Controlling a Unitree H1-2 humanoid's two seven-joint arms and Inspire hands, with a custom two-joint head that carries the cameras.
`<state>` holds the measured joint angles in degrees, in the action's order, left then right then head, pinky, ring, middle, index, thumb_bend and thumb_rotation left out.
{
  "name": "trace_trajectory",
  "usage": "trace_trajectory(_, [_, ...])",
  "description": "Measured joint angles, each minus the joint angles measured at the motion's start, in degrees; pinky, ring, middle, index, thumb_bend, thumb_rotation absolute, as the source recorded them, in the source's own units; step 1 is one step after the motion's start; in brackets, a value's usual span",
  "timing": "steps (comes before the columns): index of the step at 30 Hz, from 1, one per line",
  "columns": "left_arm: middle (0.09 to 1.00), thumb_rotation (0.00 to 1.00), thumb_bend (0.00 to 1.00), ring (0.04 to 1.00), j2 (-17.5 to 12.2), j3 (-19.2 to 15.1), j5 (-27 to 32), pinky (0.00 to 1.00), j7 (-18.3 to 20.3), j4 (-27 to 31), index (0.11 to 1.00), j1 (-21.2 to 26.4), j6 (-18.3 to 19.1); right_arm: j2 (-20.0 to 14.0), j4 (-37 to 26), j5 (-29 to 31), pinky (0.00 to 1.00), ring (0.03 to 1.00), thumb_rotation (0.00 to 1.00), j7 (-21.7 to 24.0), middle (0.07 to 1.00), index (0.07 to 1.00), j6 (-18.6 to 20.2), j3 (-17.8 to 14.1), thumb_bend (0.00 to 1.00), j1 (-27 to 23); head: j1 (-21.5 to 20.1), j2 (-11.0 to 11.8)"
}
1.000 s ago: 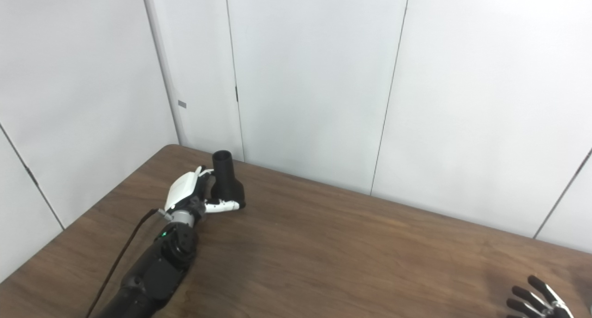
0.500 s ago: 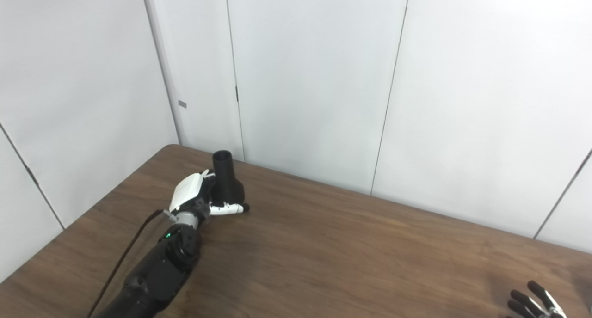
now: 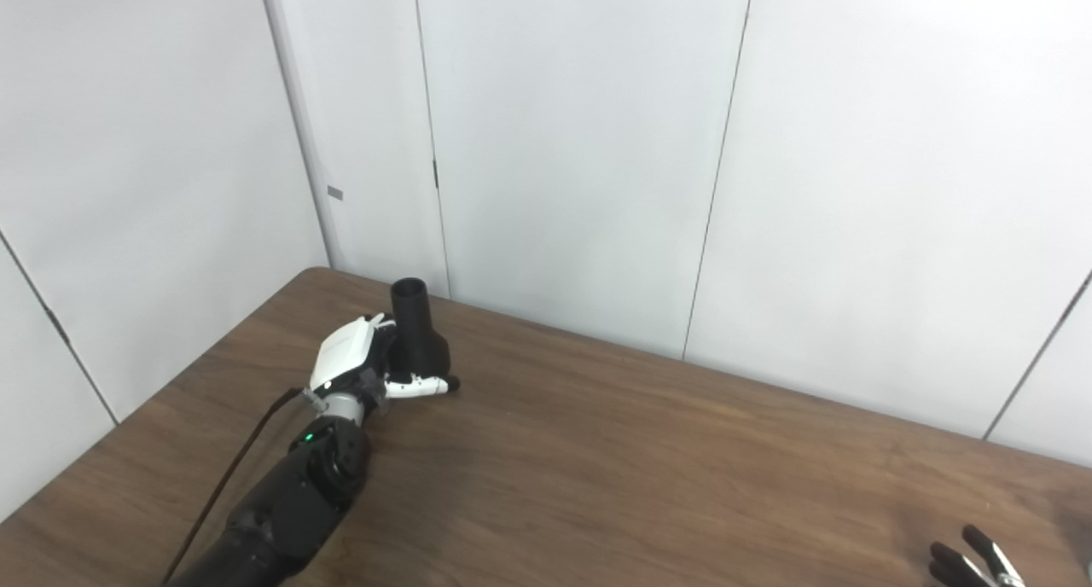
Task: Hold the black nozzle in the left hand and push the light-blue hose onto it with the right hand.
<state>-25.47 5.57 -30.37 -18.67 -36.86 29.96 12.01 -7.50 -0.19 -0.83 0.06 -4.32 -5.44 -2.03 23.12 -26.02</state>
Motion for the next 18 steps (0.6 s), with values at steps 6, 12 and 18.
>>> trace_trajectory(6, [0.79,0.09,0.56,0.906,-0.4,-0.03,0.2,1.0,-1.05,-0.62,0.501,0.19,-1.53,0.39,-0.85,-0.46,0.78,0.831,0.07,-0.49,0.825,0.891,1.04,0.25,0.57,0.43,-0.18,-0.18])
trace_trajectory(12, [0.74,0.06,0.52,0.874,-0.53,-0.15,0.39,0.95,-1.52,-1.32,0.484,0.19,-2.09,0.57,-1.48,-0.54,0.78,0.844,0.08,-0.81,0.826,0.887,1.98,0.44,0.56,0.6,-0.26,-0.26])
trace_trajectory(18, [0.736,0.05,0.52,0.865,-0.82,-0.05,0.43,0.97,-1.29,-1.32,0.484,0.19,-2.08,0.58,-1.44,-0.56,0.85,0.869,0.03,-0.86,0.829,0.893,1.94,0.67,0.54,0.6,-0.7,0.0])
